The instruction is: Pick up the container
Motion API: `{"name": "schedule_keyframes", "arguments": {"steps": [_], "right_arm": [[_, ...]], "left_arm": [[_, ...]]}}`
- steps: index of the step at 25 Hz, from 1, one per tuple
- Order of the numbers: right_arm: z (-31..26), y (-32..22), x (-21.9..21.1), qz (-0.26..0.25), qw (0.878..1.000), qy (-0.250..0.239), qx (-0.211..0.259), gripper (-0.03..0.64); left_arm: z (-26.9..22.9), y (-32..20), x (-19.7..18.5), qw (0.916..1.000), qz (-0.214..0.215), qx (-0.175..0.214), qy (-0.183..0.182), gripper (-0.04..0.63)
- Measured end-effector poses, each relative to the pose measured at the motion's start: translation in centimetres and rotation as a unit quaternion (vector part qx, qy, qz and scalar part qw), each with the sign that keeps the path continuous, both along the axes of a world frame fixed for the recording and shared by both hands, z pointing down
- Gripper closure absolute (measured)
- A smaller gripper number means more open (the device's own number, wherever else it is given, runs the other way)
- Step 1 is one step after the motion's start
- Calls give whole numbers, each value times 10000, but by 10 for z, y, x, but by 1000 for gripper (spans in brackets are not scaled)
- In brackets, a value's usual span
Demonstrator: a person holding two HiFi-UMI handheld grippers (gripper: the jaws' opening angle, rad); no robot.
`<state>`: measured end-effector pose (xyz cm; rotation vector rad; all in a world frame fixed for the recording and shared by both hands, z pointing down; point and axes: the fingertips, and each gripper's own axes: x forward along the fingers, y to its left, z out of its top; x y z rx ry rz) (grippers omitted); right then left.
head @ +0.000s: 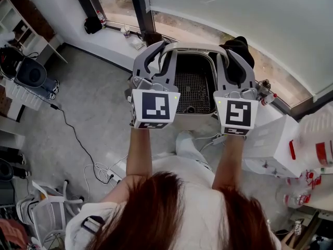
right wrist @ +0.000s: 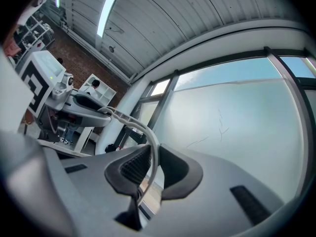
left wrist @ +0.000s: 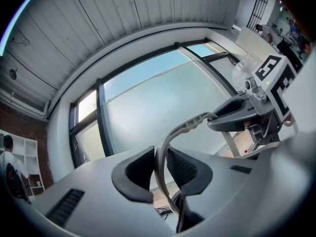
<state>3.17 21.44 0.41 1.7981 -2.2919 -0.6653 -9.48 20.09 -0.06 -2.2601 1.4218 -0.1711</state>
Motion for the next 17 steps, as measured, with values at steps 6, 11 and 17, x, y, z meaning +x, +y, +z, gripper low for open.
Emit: {"name": "schedule_keyframes", "arguments": {"steps": [6,11,17], "right_arm": [[2,-2,0,23,10000,21,-29,548],[4,-6,-3,5,10000,31,-57,546],[3,-8,-8,-13,10000,66,-63,548]], "left_arm": [[3,-2,0,10000,31,-49,37,512],[5,-6,-3,9999,15,-82,64,512],[4,-8,-8,9999,1,-75,85,512]]}}
